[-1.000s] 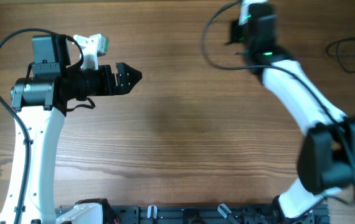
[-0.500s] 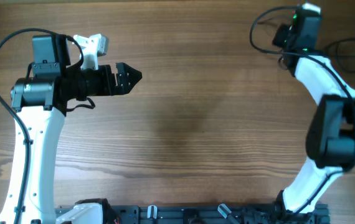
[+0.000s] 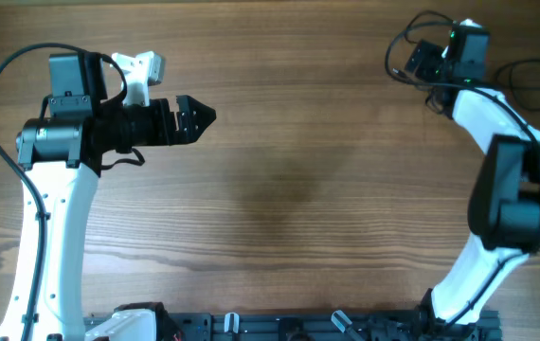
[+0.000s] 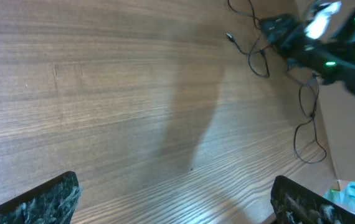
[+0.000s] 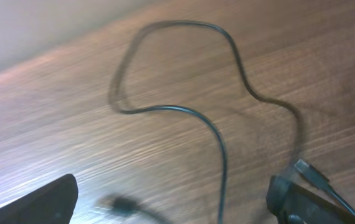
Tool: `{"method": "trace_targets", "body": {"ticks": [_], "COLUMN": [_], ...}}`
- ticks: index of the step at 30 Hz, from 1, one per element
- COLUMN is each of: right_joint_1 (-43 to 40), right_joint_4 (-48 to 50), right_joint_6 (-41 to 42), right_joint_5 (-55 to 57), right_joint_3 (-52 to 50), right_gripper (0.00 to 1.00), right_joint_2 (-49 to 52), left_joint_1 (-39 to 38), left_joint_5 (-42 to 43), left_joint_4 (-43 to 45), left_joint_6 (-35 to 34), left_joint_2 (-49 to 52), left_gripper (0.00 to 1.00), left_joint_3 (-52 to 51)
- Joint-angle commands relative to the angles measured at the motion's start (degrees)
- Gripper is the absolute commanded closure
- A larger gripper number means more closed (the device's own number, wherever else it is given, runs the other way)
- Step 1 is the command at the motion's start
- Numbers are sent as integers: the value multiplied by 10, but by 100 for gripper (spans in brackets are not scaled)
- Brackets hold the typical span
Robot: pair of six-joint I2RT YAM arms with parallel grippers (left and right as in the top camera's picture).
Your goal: Untangle cables
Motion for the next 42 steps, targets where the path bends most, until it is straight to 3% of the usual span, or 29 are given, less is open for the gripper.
{"method": "trace_targets", "body": {"ticks": [1,6,10,18,23,28,32,36,42], "right_joint_1": [2,2,2,2,2,2,2,1,0], "right_joint_4": [-50,-213,-407,-562,-640,-772,-777,-730,-480], "right_joint_6": [-8,-4,18,20,21,42,38,-21,-26], "right_joint_5": [-43,-38,-40,-60,-61,-57,-21,-20,-25], "right_joint_3": [6,6,3,-13,-13,-13,-13,-56,-261], "right_gripper": [0,0,0,0,0,0,0,0,0], "right_joint_2": [-161,-373,-546,-851,-928,-929,-929,-930,-1003], "left_joint_1": [1,1,1,1,1,1,1,1,1], "left_joint_5": [-2,-2,-2,-2,-2,-2,-2,-2,-2], "left_joint_4": [2,2,2,2,2,2,2,2,2], "left_joint_6": [3,3,3,3,3,3,3,3,3], "left_joint_2": [-2,-2,-2,-2,-2,-2,-2,-2,-2], "left_gripper": [0,0,0,0,0,0,0,0,0], "left_joint_3": [0,0,0,0,0,0,0,0,0]}}
